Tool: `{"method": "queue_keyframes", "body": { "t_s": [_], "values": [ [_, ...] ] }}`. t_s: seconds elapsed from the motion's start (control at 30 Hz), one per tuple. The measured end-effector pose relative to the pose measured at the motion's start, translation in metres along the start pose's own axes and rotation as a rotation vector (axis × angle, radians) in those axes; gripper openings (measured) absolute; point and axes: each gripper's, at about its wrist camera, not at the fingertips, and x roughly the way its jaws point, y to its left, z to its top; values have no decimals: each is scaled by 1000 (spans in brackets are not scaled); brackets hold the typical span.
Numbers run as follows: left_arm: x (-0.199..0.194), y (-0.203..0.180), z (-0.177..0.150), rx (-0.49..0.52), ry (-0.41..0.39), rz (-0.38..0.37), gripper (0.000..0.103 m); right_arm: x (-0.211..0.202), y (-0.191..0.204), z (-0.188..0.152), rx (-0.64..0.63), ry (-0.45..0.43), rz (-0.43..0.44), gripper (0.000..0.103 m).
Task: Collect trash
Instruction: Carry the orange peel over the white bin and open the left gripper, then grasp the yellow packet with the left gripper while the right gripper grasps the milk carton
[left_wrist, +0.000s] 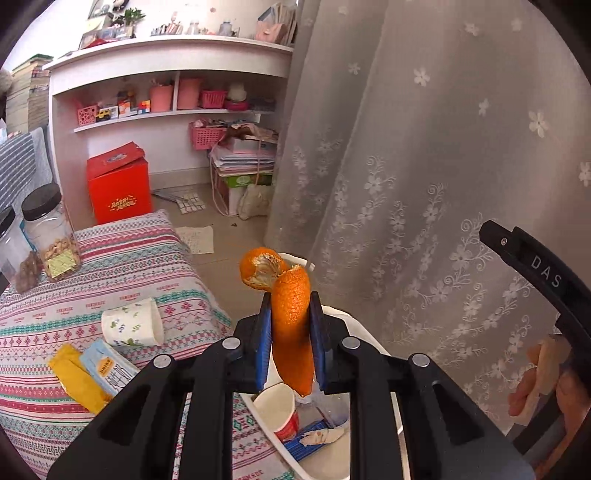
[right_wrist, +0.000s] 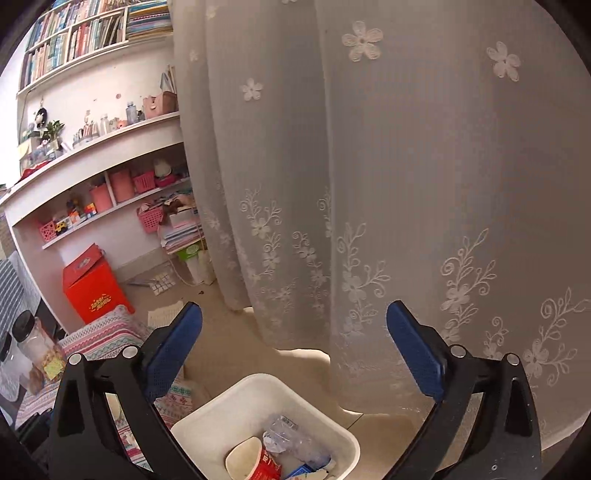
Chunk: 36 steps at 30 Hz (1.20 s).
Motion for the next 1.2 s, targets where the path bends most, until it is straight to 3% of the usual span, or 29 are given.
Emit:
{"method": "queue_keyframes", "body": {
  "t_s": [0.27,0.53,0.63,1.0,1.2],
  "values": [
    [26,-31,-5,5,74,-79,24,5,-25,1,47,11,-47,96],
    [28,-36,-14,19,85,-49,74,1,-28,-1,46,6,-69,96],
    [25,-32,-15,19,72,-12,85,3,-22,-2,38,12,-69,96],
    [26,11,-23,1,98,136,91,5,26,-15,-107,33,-88,96],
    [29,50,-36,-29,139,228,91,7,61,-27,-174,80,-41,96]
  ]
}}
